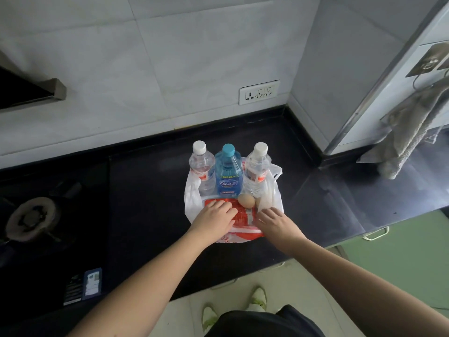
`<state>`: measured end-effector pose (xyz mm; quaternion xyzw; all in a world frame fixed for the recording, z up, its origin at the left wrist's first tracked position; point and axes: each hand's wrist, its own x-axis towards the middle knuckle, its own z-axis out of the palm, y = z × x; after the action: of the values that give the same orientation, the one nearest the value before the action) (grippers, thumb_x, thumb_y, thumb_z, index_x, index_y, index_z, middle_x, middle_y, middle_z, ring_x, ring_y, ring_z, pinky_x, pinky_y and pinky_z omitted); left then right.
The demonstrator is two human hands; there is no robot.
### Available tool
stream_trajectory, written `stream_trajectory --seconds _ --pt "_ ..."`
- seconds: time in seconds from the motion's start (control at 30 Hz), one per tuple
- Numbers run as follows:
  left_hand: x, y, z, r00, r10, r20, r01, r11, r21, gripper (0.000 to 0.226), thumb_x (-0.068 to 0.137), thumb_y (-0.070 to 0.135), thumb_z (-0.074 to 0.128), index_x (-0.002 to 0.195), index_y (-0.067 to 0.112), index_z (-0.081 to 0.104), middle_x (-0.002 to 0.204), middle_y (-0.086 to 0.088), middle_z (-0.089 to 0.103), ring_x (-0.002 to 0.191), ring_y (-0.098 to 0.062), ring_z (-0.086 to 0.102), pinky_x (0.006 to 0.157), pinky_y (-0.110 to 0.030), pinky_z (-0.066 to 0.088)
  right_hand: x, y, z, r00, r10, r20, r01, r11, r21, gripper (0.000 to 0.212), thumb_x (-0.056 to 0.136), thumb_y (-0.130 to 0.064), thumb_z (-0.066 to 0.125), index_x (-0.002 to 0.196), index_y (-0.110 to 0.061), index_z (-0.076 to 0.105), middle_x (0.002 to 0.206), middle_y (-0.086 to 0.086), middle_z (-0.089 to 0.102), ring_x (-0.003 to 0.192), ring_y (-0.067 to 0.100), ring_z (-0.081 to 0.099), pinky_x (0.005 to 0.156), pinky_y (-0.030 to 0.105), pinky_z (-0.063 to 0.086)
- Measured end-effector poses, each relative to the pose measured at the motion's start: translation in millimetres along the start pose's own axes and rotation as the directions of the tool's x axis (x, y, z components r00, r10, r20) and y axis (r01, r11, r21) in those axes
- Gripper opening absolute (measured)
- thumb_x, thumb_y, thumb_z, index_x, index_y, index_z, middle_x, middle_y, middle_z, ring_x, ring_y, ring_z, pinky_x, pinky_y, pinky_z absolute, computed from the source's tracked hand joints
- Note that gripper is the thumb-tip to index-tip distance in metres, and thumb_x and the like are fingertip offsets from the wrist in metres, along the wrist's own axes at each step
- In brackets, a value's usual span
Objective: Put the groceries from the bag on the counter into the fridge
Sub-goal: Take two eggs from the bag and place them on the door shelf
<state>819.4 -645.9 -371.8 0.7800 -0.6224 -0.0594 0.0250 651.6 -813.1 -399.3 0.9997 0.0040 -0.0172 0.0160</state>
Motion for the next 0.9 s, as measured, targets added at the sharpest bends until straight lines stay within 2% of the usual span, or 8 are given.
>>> stream_trajectory --seconds 0.1,0.17,0.43,0.53,0.63,0.73,0.8,0.9 --pt "15.1 13.3 2.2 1.000 -0.011 -0.004 0.011 1.000 0.007 0.035 0.096 0.024 0.052 0.129 0.013 0.054 0.129 -0.005 0.056 0.121 -0.024 0.053 0.104 -0.037 0.040 -0.1 -0.4 -0.8 0.998 -0.066 0.001 0.066 0.994 0.090 0.044 0.071 -0.016 0.074 0.114 -0.019 0.065 0.118 0.000 0.067 0.113 0.021 0.061 0.102 0.039 0.047" --pt "23.5 19.8 3.6 1.000 -0.031 -0.001 0.031 1.000 0.004 0.039 0.098 0.021 0.050 0.136 0.013 0.049 0.137 -0.007 0.051 0.126 -0.026 0.049 0.106 -0.038 0.039 -0.7 1.4 0.2 0.998 -0.056 0.026 0.052 0.992 0.113 0.042 0.070 -0.022 0.075 0.112 -0.018 0.067 0.115 0.000 0.070 0.113 0.020 0.062 0.106 0.040 0.040" --pt "50.5 33.7 12.0 0.994 -0.107 0.034 0.108 0.993 -0.042 0.047 0.094 0.021 0.057 0.137 0.018 0.038 0.141 -0.004 0.042 0.130 -0.022 0.041 0.104 -0.035 0.042 -14.1 13.8 4.3 0.999 0.025 -0.027 -0.021 0.989 0.148 0.024 0.080 -0.027 0.067 0.102 -0.019 0.069 0.103 -0.001 0.072 0.098 0.019 0.067 0.099 0.038 0.049" --pt "57.7 35.3 13.3 0.987 -0.156 0.049 0.159 0.984 -0.079 0.042 0.093 0.016 0.055 0.133 0.016 0.041 0.139 -0.005 0.043 0.129 -0.023 0.041 0.103 -0.035 0.043 -13.6 14.2 4.1 0.990 0.143 0.008 -0.142 0.972 0.187 0.028 0.090 -0.033 0.046 0.102 -0.017 0.066 0.092 0.000 0.069 0.084 0.022 0.068 0.082 0.036 0.056" --pt "61.6 35.1 14.3 0.983 -0.169 0.064 0.175 0.979 -0.102 0.046 0.089 0.012 0.059 0.132 0.016 0.041 0.140 -0.005 0.042 0.130 -0.023 0.041 0.104 -0.034 0.041 -8.4 10.3 3.2 0.932 0.362 0.014 -0.342 0.865 0.368 0.034 0.096 -0.033 0.038 0.107 -0.012 0.062 0.094 0.006 0.065 0.070 0.033 0.066 0.060 0.040 0.053" --pt "64.2 36.6 14.8 0.980 -0.184 0.073 0.190 0.977 -0.100 0.051 0.086 0.009 0.062 0.133 0.016 0.041 0.140 -0.005 0.041 0.131 -0.023 0.040 0.104 -0.034 0.040 5.8 11.9 -7.0 0.881 0.459 0.113 -0.461 0.784 0.414 0.027 0.099 -0.029 0.041 0.121 -0.018 0.052 0.113 0.003 0.054 0.087 0.026 0.059 0.071 0.040 0.052" --pt "67.2 38.4 14.2 0.976 -0.201 0.080 0.208 0.974 -0.093 0.048 0.086 0.008 0.062 0.129 0.017 0.043 0.136 -0.003 0.043 0.127 -0.022 0.042 0.101 -0.033 0.043 13.3 18.5 -9.6 0.892 0.426 0.152 -0.452 0.822 0.346 0.023 0.095 -0.023 0.049 0.117 -0.020 0.055 0.114 0.003 0.053 0.093 0.021 0.053 0.077 0.034 0.048" --pt "71.9 40.1 14.3 0.973 -0.217 0.084 0.221 0.974 -0.050 0.047 0.085 0.008 0.062 0.129 0.017 0.045 0.133 -0.003 0.046 0.124 -0.021 0.044 0.100 -0.033 0.043 21.7 26.8 -12.4 0.911 0.348 0.221 -0.367 0.929 0.053 0.029 0.082 -0.015 0.065 0.111 -0.016 0.062 0.105 0.003 0.057 0.098 0.025 0.053 0.081 0.031 0.050"
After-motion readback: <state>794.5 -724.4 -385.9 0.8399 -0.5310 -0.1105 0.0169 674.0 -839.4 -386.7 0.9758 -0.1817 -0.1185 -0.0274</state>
